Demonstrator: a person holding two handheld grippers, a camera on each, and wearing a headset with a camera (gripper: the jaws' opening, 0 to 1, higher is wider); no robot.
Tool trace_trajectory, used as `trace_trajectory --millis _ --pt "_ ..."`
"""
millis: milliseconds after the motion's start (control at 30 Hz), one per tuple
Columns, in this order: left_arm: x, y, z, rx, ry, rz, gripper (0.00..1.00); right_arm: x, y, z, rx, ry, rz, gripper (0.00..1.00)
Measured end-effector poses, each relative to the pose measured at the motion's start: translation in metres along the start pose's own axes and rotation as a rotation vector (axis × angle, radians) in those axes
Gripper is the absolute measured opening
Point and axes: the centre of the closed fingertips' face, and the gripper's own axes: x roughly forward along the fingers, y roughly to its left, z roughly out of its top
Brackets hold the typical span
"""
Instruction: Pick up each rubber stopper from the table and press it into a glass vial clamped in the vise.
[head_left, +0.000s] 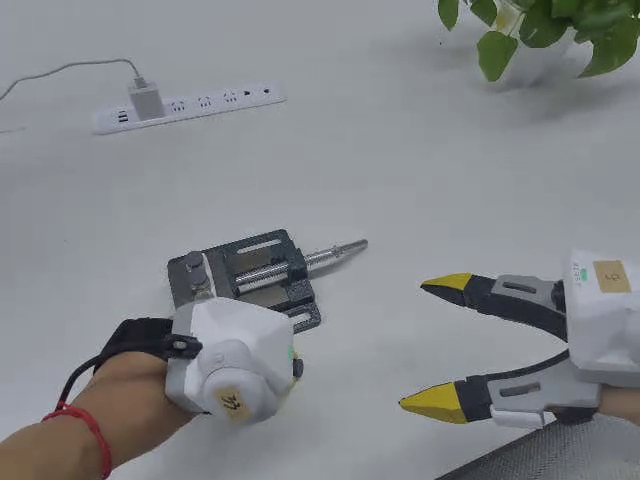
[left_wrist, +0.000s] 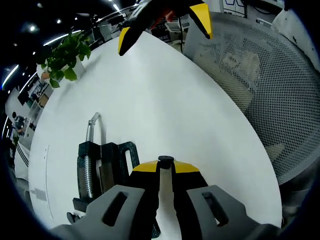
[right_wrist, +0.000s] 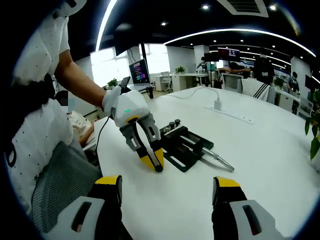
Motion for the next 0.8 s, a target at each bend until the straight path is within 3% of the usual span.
trace_trajectory --millis 67,400,600,733,800 --pt "-0.008 0.005 0.006 -0.088 -0.053 0.030 0.05 0.001 0.000 0.003 -0.007 0.002 0.002 0.71" --pt "-0.065 0.015 0.036 -0.318 -0.292 0.156 0.05 0.009 0.008 0.030 -0.057 0.005 0.044 0.69" --pt "-0.110 0.021 0.059 -0.413 -0.473 0.241 0.05 0.014 0.017 0.064 -0.109 -0.011 0.093 0.66" --pt "-0.138 0.021 0.068 -0.434 -0.554 0.291 0.05 0.019 0.026 0.092 -0.168 -0.005 0.137 0.64" --pt "-0.147 0.018 0.070 -0.443 -0.569 0.302 0.05 0.022 0.031 0.102 -0.182 0.000 0.161 0.63"
